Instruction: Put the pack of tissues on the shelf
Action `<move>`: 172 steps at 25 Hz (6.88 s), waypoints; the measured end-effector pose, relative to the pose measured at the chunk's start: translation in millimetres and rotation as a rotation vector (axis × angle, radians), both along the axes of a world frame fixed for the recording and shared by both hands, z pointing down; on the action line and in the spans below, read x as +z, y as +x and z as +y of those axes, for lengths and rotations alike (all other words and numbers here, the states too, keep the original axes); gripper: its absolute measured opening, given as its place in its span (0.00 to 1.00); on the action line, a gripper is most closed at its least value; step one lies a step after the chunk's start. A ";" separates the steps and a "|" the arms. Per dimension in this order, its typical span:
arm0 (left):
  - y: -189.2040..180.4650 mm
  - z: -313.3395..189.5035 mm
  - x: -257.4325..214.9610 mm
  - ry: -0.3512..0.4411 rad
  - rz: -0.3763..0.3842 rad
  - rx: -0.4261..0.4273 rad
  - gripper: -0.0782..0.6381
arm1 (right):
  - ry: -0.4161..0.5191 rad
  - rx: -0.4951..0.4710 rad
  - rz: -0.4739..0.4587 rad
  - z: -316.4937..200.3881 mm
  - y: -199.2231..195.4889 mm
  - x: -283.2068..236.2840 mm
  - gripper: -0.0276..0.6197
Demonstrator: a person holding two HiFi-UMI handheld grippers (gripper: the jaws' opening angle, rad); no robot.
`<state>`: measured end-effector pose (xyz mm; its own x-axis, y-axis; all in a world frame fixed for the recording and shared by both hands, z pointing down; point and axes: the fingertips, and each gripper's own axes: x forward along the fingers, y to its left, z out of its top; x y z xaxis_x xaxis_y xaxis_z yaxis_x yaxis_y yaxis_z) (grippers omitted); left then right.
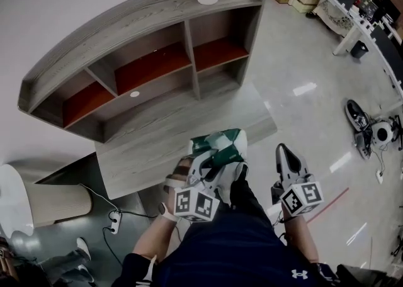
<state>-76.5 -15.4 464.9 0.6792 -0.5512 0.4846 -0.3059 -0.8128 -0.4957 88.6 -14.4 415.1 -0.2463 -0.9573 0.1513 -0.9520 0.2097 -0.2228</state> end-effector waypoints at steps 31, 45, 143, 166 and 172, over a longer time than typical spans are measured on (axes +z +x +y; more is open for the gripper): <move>77.7 -142.7 -25.9 0.077 -0.032 -0.120 0.33 | 0.003 -0.082 -0.043 -139.4 74.8 5.6 0.06; 99.4 -198.5 -22.9 0.101 -0.083 -0.181 0.33 | -0.008 -0.133 -0.066 -188.2 89.8 13.1 0.06; 104.0 -294.8 -69.5 0.078 0.343 -0.428 0.42 | 0.007 -0.159 -0.078 -226.4 105.7 6.4 0.06; 38.3 -173.4 -95.2 0.011 0.604 -0.389 0.16 | 0.255 -0.149 0.027 -160.6 48.4 -65.3 0.06; 29.6 -157.4 -119.2 0.136 0.636 -0.342 0.16 | 0.282 -0.131 0.050 -143.0 43.4 -72.0 0.06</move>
<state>-47.0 -172.8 345.7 0.5854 -0.8100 -0.0334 -0.7936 -0.5642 -0.2277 132.0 -157.3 343.2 -0.3693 -0.9239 -0.1002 -0.9212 0.3782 -0.0916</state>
